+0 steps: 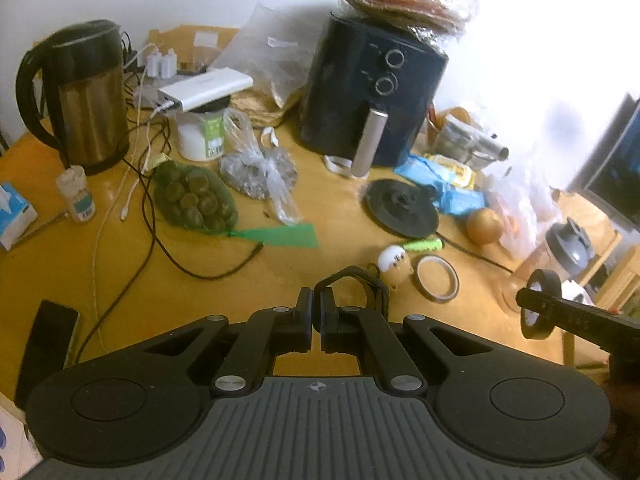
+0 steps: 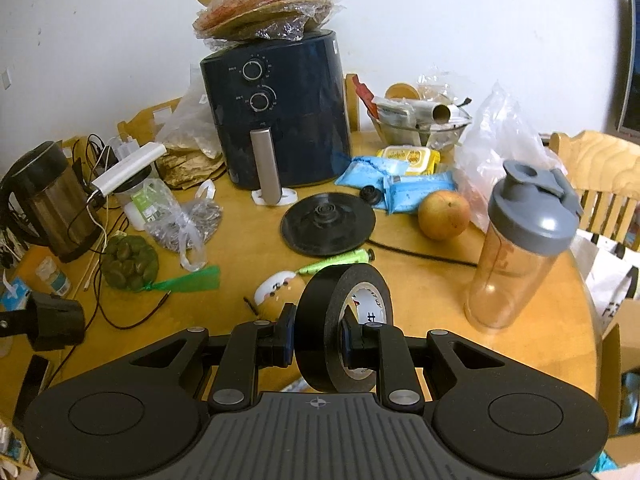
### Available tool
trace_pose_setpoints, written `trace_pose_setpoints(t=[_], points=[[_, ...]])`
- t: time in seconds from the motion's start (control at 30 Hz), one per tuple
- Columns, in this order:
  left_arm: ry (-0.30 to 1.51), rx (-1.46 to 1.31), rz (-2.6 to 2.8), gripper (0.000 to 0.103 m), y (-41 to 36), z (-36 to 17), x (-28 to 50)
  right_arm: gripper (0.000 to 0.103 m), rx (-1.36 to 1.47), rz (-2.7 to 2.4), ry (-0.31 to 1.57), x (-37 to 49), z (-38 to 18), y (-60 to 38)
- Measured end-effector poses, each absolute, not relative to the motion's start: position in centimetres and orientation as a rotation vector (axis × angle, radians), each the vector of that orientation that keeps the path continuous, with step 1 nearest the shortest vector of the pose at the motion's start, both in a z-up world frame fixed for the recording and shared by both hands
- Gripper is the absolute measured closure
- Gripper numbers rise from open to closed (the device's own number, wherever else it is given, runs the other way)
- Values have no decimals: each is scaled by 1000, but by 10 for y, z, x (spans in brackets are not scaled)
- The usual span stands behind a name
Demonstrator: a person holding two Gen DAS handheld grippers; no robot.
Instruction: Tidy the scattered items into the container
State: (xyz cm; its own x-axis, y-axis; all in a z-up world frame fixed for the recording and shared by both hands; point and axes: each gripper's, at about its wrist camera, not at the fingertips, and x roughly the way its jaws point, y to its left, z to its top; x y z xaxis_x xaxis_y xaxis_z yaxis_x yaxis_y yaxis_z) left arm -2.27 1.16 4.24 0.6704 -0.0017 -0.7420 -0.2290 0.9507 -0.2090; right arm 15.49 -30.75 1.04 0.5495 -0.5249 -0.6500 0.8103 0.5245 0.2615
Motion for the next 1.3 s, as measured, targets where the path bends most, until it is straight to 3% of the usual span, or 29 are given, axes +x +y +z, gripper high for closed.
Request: trace_pose_setpoints(t=[1.3], points=[[1069,-321,-17,99,-13,1,-21,79,788,-507,775,139,-11,-270]])
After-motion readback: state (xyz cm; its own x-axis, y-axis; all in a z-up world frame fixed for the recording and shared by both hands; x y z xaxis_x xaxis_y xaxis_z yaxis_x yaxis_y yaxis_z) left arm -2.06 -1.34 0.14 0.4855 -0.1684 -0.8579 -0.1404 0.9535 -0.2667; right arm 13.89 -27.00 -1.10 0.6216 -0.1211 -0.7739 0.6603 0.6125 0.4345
